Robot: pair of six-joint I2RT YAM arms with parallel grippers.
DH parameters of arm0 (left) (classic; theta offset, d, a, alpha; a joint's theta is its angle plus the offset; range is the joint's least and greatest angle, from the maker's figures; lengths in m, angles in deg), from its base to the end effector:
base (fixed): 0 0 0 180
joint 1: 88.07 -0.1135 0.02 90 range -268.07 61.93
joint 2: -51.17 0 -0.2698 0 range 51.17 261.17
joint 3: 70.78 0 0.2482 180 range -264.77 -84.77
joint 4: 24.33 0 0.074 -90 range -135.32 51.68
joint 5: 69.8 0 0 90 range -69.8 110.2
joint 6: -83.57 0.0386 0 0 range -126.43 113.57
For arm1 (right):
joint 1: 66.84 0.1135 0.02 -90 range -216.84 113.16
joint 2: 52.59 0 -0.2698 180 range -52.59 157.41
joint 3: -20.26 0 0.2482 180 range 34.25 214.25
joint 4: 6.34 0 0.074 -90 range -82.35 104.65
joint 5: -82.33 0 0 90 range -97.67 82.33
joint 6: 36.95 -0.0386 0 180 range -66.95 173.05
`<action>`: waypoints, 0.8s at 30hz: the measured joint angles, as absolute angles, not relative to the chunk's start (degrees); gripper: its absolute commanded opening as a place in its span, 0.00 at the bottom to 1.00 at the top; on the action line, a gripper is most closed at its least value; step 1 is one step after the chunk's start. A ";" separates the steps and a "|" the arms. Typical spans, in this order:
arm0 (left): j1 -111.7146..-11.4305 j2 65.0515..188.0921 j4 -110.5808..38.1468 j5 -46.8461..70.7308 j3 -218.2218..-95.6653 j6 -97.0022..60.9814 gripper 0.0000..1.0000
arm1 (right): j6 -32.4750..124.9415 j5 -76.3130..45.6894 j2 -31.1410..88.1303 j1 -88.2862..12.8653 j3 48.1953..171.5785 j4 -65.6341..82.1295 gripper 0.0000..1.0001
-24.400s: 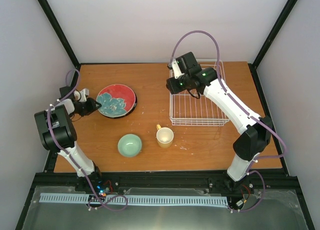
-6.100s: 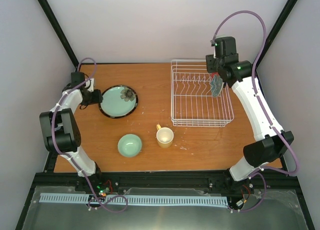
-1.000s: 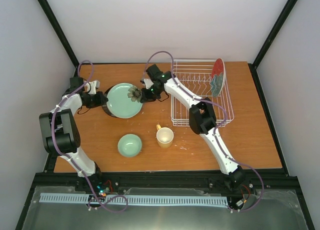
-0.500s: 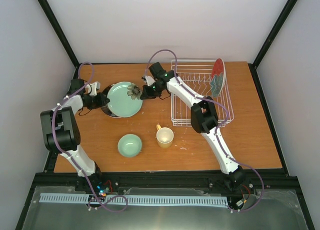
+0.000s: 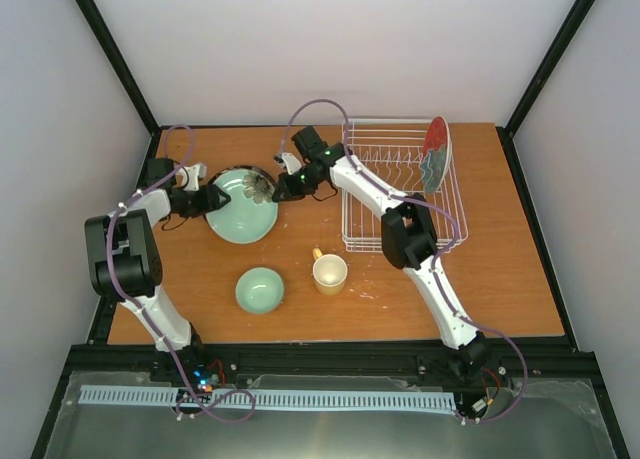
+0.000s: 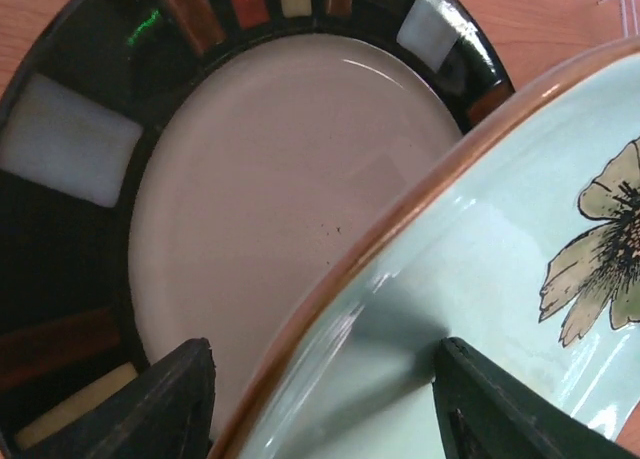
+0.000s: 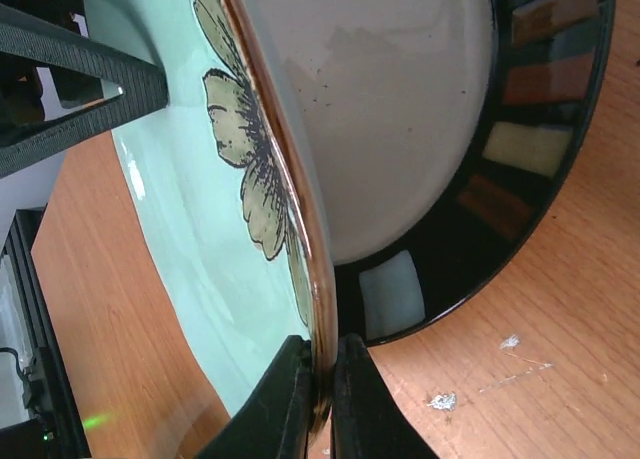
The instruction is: Load the mixed dishes into the dish rack
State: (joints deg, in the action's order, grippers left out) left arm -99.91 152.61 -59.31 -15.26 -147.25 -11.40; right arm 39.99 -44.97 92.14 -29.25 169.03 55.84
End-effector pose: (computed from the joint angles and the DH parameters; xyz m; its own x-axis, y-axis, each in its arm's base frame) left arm 0.3484 0.0502 0.1819 -0.8541 -0.2512 -0.4554 0.0434 0.8382 -0.5437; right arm 0.4161 0.3498 0.1978 -0.8225 -0.4064 -0.3979 -0.5675 0.5410 0.6207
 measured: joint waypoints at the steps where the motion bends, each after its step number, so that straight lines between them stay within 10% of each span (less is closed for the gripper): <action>1: -99.91 152.68 -59.16 -15.37 -147.23 -11.21 0.30 | 39.99 -44.97 91.99 -29.23 168.84 55.77 0.03; 4: -100.59 153.03 -58.55 -18.67 -147.10 -10.42 0.01 | 39.75 -43.33 91.88 -29.63 168.31 56.16 0.03; 14: -100.50 152.29 -55.10 -30.10 -144.50 -12.34 0.01 | 38.85 -43.22 92.31 -32.47 165.97 58.50 0.04; 24: -103.60 149.55 -55.80 -36.61 -146.86 -16.32 0.00 | 38.61 -50.26 87.88 -33.21 163.50 54.04 0.34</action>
State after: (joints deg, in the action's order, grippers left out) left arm -103.60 149.55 -55.80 -36.61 -146.86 -16.32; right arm 38.61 -50.26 87.88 -33.21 163.50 54.04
